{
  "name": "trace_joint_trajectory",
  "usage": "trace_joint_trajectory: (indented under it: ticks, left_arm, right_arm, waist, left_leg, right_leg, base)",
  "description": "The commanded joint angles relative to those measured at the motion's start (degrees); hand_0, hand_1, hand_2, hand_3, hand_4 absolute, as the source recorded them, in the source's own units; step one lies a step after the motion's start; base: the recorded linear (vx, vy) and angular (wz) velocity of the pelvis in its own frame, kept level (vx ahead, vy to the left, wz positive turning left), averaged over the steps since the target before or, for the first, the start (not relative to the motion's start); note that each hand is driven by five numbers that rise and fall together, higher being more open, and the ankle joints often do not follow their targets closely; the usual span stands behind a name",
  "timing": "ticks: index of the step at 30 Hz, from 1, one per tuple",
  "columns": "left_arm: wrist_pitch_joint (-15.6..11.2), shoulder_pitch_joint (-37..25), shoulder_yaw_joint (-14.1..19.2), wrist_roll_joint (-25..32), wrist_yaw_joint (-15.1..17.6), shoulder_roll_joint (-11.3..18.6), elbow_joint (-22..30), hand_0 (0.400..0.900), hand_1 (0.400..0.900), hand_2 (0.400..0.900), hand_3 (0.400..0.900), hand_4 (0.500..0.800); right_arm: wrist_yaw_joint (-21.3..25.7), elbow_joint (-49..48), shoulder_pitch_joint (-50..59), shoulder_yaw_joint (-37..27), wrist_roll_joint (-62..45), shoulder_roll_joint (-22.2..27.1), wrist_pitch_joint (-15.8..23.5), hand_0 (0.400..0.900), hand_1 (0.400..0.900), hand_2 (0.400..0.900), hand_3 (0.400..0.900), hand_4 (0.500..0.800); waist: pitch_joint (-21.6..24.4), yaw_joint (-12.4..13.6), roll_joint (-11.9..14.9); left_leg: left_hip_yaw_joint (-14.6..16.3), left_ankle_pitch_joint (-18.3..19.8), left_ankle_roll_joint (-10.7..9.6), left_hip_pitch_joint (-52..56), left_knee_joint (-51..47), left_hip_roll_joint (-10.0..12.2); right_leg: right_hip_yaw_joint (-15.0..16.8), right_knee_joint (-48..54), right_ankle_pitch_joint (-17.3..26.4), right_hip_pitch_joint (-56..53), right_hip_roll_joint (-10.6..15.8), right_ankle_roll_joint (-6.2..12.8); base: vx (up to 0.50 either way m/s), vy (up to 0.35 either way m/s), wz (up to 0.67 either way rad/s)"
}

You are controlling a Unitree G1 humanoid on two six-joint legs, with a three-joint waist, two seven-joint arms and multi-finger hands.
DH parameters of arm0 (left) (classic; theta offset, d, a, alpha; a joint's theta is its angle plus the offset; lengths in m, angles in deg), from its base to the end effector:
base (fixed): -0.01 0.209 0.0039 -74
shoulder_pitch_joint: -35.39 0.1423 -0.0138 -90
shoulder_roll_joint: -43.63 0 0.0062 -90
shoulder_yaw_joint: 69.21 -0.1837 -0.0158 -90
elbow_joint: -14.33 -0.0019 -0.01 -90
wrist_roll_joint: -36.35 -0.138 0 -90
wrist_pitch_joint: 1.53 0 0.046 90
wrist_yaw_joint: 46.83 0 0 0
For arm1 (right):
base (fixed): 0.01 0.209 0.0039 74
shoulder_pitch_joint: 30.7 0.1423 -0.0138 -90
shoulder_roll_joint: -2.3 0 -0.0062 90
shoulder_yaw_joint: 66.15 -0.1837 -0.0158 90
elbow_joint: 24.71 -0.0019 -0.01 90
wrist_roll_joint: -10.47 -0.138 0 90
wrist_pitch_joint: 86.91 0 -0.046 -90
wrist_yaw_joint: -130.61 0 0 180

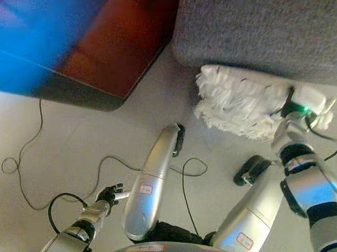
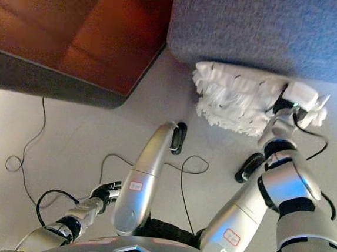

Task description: Pick up the pillow and put it on the sofa.

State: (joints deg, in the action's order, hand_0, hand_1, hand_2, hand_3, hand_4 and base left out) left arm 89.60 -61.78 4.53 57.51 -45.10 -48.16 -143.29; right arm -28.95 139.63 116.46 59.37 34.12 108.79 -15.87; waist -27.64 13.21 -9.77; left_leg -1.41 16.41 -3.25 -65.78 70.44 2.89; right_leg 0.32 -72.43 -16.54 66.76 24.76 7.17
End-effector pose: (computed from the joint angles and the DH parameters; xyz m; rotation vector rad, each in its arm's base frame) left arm 0.1229 0.2120 -0.1038 0.0892 1.0881 0.1177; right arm 0.3333 -0.2713 0.1137 -1.4836 0.4278 -0.4858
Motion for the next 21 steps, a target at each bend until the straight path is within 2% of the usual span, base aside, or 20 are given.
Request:
trace_joint_trajectory:
  ticks: [1,3,4,5,6,12,21]
  left_arm:
    - [-0.79,4.69,2.01,2.42,0.15,3.32,-0.67,0.900,0.900,0.900,0.900,0.800]
    - [-1.50,4.90,2.69,3.08,-0.63,3.79,-0.54,0.900,0.900,0.900,0.900,0.800]
    - [-1.83,5.25,2.90,3.29,-0.81,3.91,-0.42,0.900,0.900,0.900,0.900,0.800]
    - [-2.19,5.81,3.05,3.66,-0.89,4.07,-0.25,0.900,0.900,0.900,0.900,0.800]
    - [-2.43,6.25,3.34,4.01,-0.99,4.22,-0.27,0.900,0.900,0.900,0.900,0.800]
    - [-3.34,7.25,6.02,3.33,-2.61,4.90,-1.56,0.900,0.900,0.900,0.900,0.800]
    - [-4.53,8.37,6.71,2.52,-2.82,5.17,-2.44,0.900,0.900,0.900,0.900,0.800]
  right_arm:
    - [-5.27,-1.62,3.99,1.62,-3.51,5.15,3.26,0.900,0.900,0.900,0.900,0.800]
    - [-7.54,-2.27,5.01,2.69,-3.71,5.57,4.71,0.900,0.900,0.900,0.900,0.800]
    - [-8.53,-2.87,5.37,3.20,-4.50,5.92,5.25,0.725,0.725,0.725,0.725,0.695]
    - [-9.57,-3.56,5.59,3.44,-5.53,6.15,5.62,0.476,0.476,0.476,0.476,0.546]
    - [-10.88,-3.83,5.77,3.38,-6.64,6.26,6.52,0.400,0.400,0.400,0.400,0.500]
    - [-12.17,-3.98,6.11,2.49,-7.82,7.59,10.87,0.400,0.400,0.400,0.400,0.500]
    - [-10.82,-5.38,4.27,0.16,-8.93,8.41,14.08,0.400,0.400,0.400,0.400,0.500]
  waist:
    - [-2.16,1.22,-2.58]
    - [-2.16,1.12,-2.49]
    - [-2.16,1.05,-2.46]
    - [-2.16,1.02,-2.43]
    - [-2.16,0.96,-2.33]
    - [-2.16,0.58,-1.94]
    - [-1.52,0.24,-0.97]
  left_leg:
    - [-0.80,5.02,0.82,1.13,4.74,1.47]
    - [-1.15,5.20,0.63,-0.72,6.60,1.86]
    - [-1.41,5.31,0.60,-1.53,7.52,2.05]
    - [-1.56,5.45,0.57,-2.22,8.37,2.31]
    - [-1.60,5.58,0.47,-2.59,8.97,2.66]
    - [-1.95,6.44,-0.30,-3.91,12.36,3.87]
    - [-1.90,5.51,-0.81,-1.69,11.07,4.69]
  right_leg:
    - [2.75,-5.10,-4.61,-3.04,0.08,-2.84]
    - [3.40,-6.94,-5.35,-1.41,-0.30,-3.07]
    - [3.74,-7.84,-5.67,-0.66,-0.54,-3.23]
    - [3.96,-9.07,-6.11,0.12,-0.74,-3.39]
    - [4.03,-9.96,-6.51,0.54,-0.89,-3.51]
    - [4.88,-13.73,-8.02,1.41,-1.32,-4.01]
    - [3.97,-13.09,-7.23,0.20,-1.49,-3.83]
  base:
    - [-0.06,-0.002,0.01]
    - [-0.06,-0.007,-0.01]
    - [-0.06,-0.014,-0.03]
    - [-0.05,-0.015,-0.05]
    - [-0.03,-0.014,-0.07]
    - [0.01,-0.023,0.00]
    - [0.04,-0.043,0.05]
